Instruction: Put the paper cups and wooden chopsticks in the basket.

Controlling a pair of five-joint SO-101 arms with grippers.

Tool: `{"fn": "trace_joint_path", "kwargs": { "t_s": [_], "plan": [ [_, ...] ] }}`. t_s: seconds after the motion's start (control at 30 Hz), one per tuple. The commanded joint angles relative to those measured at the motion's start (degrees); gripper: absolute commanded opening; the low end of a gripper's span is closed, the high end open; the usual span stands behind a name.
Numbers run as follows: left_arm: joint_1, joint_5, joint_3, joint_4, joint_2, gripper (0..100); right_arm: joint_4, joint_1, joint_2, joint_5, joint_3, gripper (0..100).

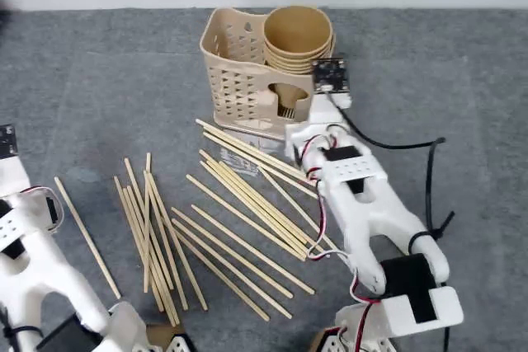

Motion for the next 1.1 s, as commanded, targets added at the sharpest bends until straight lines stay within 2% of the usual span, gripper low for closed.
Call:
{"fn": "trace_joint_path", "kwargs": {
  "t_s": [0.0, 0.13, 0.23, 0.4, 0.53, 0.63, 0.8, 1.07],
  "plan": [
    [0.4, 0.4, -0.4, -1.1, -1.6, 7, -0.4, 3.6, -4.1, 1.0, -2.0, 0.9],
    [0.4, 0.4, -0.4, -1.1, -1.6, 7, -0.1, 6.5, -8.1, 1.1, -1.8, 0.9],
    [0.4, 0.4, -0.4, -1.1, -1.6, 7, 5.4, 6.6, -12.3, 1.6, -2.1, 0.9],
    [0.4, 0.4, -0.4, -1.1, -1.6, 7, 19.7, -0.6, -23.9, 7.0, -2.3, 0.9],
    [0.4, 0.4, -0.4, -1.1, -1.6, 7, 27.9, -8.2, -34.2, 14.6, -4.8, 1.0],
    [0.4, 0.4, -0.4, -1.1, -1.6, 7, 36.4, -12.8, -35.7, 16.6, -13.1, 6.7],
    [0.4, 0.4, -0.4, -1.1, -1.6, 7, 51.2, -15.9, -25.5, 17.0, -33.8, 24.0],
    [0.4, 0.4, -0.3, -1.0, -1.6, 7, 66.4, -17.6, 3.3, 24.8, -72.3, 22.6]
  ]
}}
